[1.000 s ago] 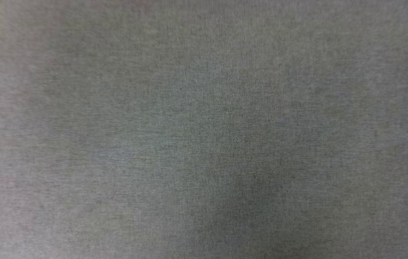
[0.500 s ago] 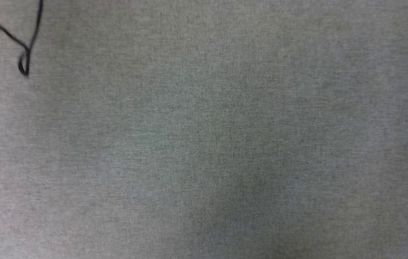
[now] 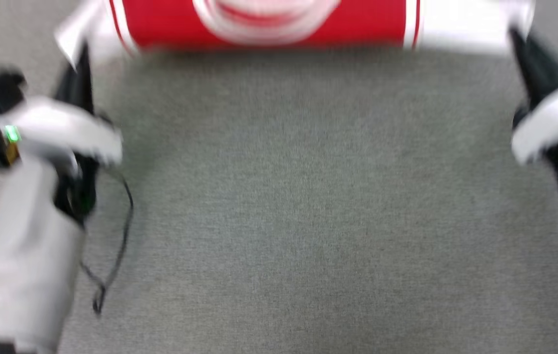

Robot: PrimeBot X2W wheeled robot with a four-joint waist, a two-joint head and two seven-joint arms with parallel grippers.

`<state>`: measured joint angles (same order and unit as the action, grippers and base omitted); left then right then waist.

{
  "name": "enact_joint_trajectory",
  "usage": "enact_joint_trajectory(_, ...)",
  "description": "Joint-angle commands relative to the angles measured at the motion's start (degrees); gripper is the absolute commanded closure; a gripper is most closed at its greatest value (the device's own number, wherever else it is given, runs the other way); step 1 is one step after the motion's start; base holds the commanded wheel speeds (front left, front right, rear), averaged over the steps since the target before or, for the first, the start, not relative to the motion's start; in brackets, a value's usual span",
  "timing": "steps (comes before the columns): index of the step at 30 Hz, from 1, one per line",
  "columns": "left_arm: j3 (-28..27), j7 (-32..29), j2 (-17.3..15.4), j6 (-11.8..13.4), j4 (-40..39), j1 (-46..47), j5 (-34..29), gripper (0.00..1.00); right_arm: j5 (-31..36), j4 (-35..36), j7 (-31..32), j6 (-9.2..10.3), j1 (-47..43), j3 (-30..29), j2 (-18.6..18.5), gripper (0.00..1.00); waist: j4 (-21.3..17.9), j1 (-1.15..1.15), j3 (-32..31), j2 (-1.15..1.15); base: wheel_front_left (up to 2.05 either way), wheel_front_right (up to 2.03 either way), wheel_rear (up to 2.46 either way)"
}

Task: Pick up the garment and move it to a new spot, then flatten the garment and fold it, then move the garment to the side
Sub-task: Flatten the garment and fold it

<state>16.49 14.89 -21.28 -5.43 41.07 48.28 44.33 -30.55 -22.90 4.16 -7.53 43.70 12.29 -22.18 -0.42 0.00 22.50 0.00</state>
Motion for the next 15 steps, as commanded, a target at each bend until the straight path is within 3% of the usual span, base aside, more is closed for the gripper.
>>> enact_joint_trajectory(1, -0.4, 0.4, -0.1, 0.7, -1.5, -3.9, 0.7, 1.0, 0.9, 2.4, 0.7, 0.08, -4.3, -1.2, -0.5, 1.0, 0.6, 0.0, -5.7, 0.0, 0.0, 0.0, 0.0)
enact_joint_trajectory(5, -0.9, -0.3, -0.8, 2.9, -6.8, -15.1, 1.8, 1.0, 2.6, 9.4, 4.0, 0.09, -17.5, -5.1, 1.6, 1.0, 0.7, 0.0, -9.9, 0.0, 0.0, 0.0, 0.0)
enact_joint_trajectory(15, -1.5, -6.2, -3.1, 10.4, -20.7, -40.6, 5.5, 1.0, 9.3, 22.3, 14.2, 0.09, -46.9, -12.5, 11.1, 1.0, 0.7, 0.0, -17.3, 0.0, 0.0, 0.0, 0.0)
